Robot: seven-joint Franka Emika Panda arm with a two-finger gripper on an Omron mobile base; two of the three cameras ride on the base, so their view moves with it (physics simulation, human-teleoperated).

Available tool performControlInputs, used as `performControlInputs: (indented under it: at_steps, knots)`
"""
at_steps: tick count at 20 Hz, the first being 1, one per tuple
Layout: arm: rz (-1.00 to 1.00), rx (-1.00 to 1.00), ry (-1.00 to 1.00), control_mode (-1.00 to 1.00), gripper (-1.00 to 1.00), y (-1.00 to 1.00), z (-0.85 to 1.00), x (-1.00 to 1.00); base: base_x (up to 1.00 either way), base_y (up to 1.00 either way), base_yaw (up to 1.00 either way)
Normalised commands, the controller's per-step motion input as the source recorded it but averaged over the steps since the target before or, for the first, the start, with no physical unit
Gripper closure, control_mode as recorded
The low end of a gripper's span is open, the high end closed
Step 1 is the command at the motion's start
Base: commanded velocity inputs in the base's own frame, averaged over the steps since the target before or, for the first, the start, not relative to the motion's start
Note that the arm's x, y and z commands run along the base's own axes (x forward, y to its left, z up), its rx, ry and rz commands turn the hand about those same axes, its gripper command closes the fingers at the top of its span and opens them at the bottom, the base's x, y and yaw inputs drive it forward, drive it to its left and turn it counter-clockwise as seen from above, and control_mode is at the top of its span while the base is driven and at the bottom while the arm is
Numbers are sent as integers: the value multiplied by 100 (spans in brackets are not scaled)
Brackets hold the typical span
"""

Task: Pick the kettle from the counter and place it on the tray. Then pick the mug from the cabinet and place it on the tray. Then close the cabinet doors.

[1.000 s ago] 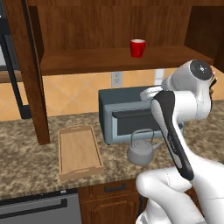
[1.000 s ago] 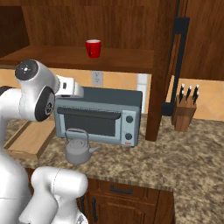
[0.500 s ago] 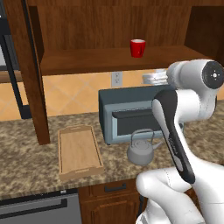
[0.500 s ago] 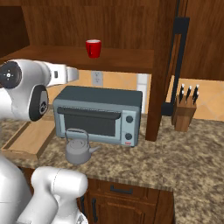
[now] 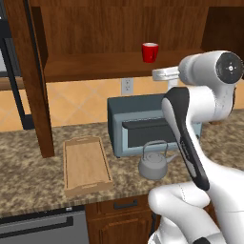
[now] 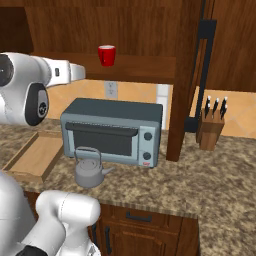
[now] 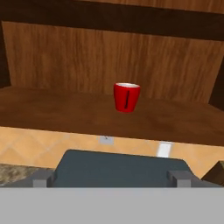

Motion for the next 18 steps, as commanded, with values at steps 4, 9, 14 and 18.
performControlInputs:
  at_steps: [4, 9, 14, 18]
  knots:
    - [-4, 0, 0, -100, -100, 0, 1, 8, 0, 0, 0]
    - [0, 0, 0, -100, -100, -3, 7, 18, 0, 0, 0]
    - [0, 0, -1, -100, -100, -1, 19, 20, 0, 0, 0]
    - [0, 0, 0, -100, -100, -5, 7, 27, 0, 0, 0]
